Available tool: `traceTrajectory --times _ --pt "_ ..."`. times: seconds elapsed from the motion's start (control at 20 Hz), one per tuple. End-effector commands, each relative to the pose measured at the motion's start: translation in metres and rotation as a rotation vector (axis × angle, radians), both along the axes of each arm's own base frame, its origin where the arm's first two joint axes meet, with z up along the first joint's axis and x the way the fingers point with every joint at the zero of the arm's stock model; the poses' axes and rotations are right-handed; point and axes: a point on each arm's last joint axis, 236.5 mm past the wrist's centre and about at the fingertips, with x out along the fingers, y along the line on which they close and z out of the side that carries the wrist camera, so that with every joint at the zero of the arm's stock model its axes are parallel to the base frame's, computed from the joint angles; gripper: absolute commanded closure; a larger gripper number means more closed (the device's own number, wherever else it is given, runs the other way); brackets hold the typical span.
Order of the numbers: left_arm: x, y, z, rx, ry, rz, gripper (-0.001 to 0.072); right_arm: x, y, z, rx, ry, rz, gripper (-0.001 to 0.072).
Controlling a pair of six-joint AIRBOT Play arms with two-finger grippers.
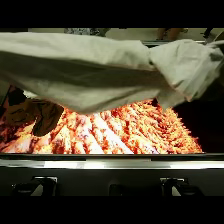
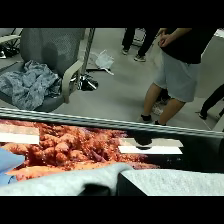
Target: Fold the shirts.
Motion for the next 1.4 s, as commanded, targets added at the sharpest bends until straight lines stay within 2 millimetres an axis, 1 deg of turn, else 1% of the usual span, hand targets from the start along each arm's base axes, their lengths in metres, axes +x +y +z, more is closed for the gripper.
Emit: traceTrajectory --times 0.0,0.05,0.1,0.15,0.25,0.3,0.35,0.4,0.45,0.5,0.6,0.7,0.75,0.85,0.95,1.0,1.05,1.1,1.15,1.2,1.25,1.3,1.35 --pt "-0.016 0.006 -0.034 0.042 0.131 0.017 0.0671 -0.043 -0.007 -0.061 -0.009 0.297 -0.03 0.0669" --pt "-0.013 0.006 -0.061 0.05 0.21 0.013 0.0671 -0.054 -0.006 -0.092 -0.004 0.435 -0.028 0.0669" --pt "-0.01 0.006 -0.092 0.054 0.296 0.009 0.0671 -0.065 -0.005 -0.124 -0.005 0.568 -0.02 0.067" --pt "-0.008 0.006 -0.118 0.051 0.362 0.004 0.0671 -0.076 -0.004 -0.151 -0.004 0.675 -0.011 0.067" --pt "-0.004 0.003 -0.165 0.041 0.471 -0.011 0.0671 -0.091 -0.002 -0.191 0.02 0.821 -0.023 0.067" --pt "0.0 0.003 -0.189 0.037 0.529 -0.013 0.0671 -0.094 -0.002 -0.209 0.036 0.871 -0.037 0.067" --pt "0.006 0.003 -0.212 0.037 0.584 -0.017 0.067 -0.091 -0.002 -0.226 0.04 0.904 -0.04 0.067" --pt "0.015 0.002 -0.232 0.051 0.625 -0.028 0.067 -0.078 -0.002 -0.245 0.048 0.911 -0.047 0.067" --pt "0.028 0.002 -0.252 0.057 0.664 -0.037 0.0671 -0.059 -0.002 -0.265 0.062 0.903 -0.053 0.067" --pt "0.045 0.002 -0.272 0.066 0.701 -0.044 0.067 -0.038 0.0 -0.283 0.078 0.898 -0.056 0.0669" --pt "0.086 0.0 -0.308 0.069 0.745 -0.065 0.067 0.014 -0.002 -0.318 0.097 0.876 -0.075 0.0669" --pt "0.125 0.003 -0.343 0.067 0.808 -0.061 0.067 0.069 -0.006 -0.354 0.138 0.847 -0.124 0.0669" --pt "0.144 0.003 -0.358 0.076 0.834 -0.074 0.067 0.094 -0.007 -0.37 0.166 0.833 -0.15 0.0669" --pt "0.178 0.002 -0.379 0.088 0.86 -0.097 0.0668 0.138 -0.004 -0.397 0.225 0.798 -0.176 0.0669" --pt "0.203 -0.003 -0.398 0.055 0.885 -0.11 0.0667 0.17 0.008 -0.416 0.323 0.766 -0.181 0.0668" --pt "0.211 -0.011 -0.409 0.011 0.902 -0.126 0.0667 0.18 0.015 -0.423 0.38 0.756 -0.184 0.0668" --pt "0.214 -0.022 -0.42 -0.046 0.924 -0.147 0.0666 0.187 0.024 -0.43 0.452 0.755 -0.188 0.0668" --pt "0.214 -0.032 -0.428 -0.103 0.949 -0.17 0.0666 0.19 0.033 -0.435 0.513 0.766 -0.191 0.0668" --pt "0.211 -0.044 -0.433 -0.162 0.977 -0.197 0.0647 0.189 0.038 -0.438 0.547 0.781 -0.189 0.0659" --pt "0.207 -0.051 -0.432 -0.201 0.998 -0.219 0.0457 0.187 0.041 -0.434 0.57 0.793 -0.184 0.0498" --pt "0.201 -0.052 -0.429 -0.211 1.02 -0.238 0.0201 0.184 0.04 -0.425 0.582 0.806 -0.167 0.0219" --pt "0.191 -0.049 -0.423 -0.207 1.05 -0.257 0.0113 0.18 0.033 -0.409 0.55 0.809 -0.118 0.0128" --pt "0.179 -0.041 -0.415 -0.202 1.087 -0.273 0.0113 0.175 0.019 -0.39 0.521 0.807 -0.082 0.0101"
